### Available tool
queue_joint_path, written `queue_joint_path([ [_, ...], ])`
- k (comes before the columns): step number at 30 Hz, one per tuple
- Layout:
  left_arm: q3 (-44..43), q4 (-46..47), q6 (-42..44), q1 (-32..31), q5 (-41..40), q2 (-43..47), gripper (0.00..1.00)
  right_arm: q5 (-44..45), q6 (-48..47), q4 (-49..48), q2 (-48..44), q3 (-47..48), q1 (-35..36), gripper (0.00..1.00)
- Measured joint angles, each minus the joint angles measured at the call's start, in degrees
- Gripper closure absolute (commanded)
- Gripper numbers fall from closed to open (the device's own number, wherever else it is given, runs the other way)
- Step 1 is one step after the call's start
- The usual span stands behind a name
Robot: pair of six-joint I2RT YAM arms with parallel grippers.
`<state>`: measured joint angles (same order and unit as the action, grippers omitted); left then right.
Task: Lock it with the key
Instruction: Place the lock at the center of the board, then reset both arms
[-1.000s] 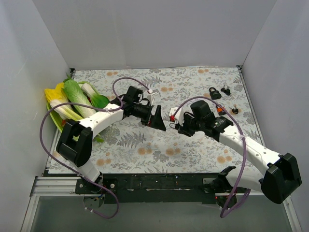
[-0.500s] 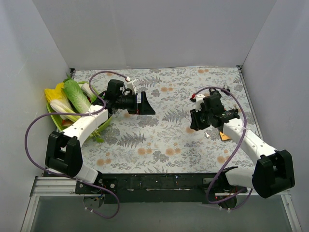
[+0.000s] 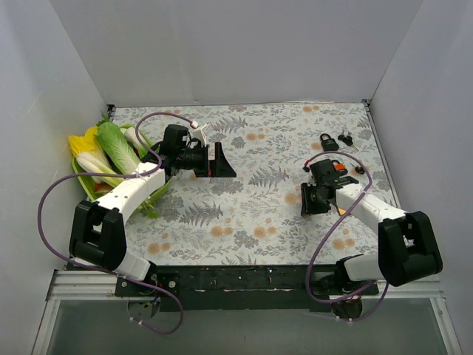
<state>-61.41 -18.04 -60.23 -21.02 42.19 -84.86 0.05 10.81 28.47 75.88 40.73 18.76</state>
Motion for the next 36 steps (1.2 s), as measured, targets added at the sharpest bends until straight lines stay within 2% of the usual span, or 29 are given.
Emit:
queue_joint_path([
  [4,-0.1,-1.3,0.9,0.0,0.1,-0.2,0.02,0.7,1.3,-1.4,3.1,0.0,0.0,0.76],
  [6,-0.4,-2.9,1.7,0.0,0.0,-0.8,0.02,0.9,2.0,-1.9,4.2,0.4,0.0,0.7],
  [7,-0.6,-3.6,2.1,0.1,0.0,-1.1,0.02,0.9,2.5,-2.1,4.6,0.6,0.0,0.59],
  [9,-0.6,-5.0,2.9,0.1,-0.1,-1.6,0.02,0.9,3.1,-2.0,5.3,1.2,0.0,0.47],
  [10,-0.6,-5.5,3.1,0.1,-0.2,-1.7,0.02,0.8,3.6,-2.0,5.7,1.6,0.0,0.36],
  [13,-0.8,-7.2,3.7,0.2,-0.4,-1.8,0.02,-0.1,4.7,-2.5,6.5,2.6,0.0,0.17],
  [22,-6.0,-13.2,6.1,0.2,-3.2,-2.8,0.02,-1.5,4.2,-0.2,6.2,4.3,0.1,0.08],
  [27,-10.8,-17.1,9.1,1.2,-6.3,-2.9,0.02,-1.2,-0.4,1.6,1.3,10.3,0.0,0.05],
  [32,-16.9,-19.7,11.6,5.4,-9.0,-3.7,0.02,-4.3,-7.2,0.3,-4.7,18.3,-3.4,0.04],
  [36,-17.2,-20.0,12.5,9.9,-11.9,-3.8,0.02,-6.0,-11.6,-1.7,-10.0,19.2,-8.1,0.04],
])
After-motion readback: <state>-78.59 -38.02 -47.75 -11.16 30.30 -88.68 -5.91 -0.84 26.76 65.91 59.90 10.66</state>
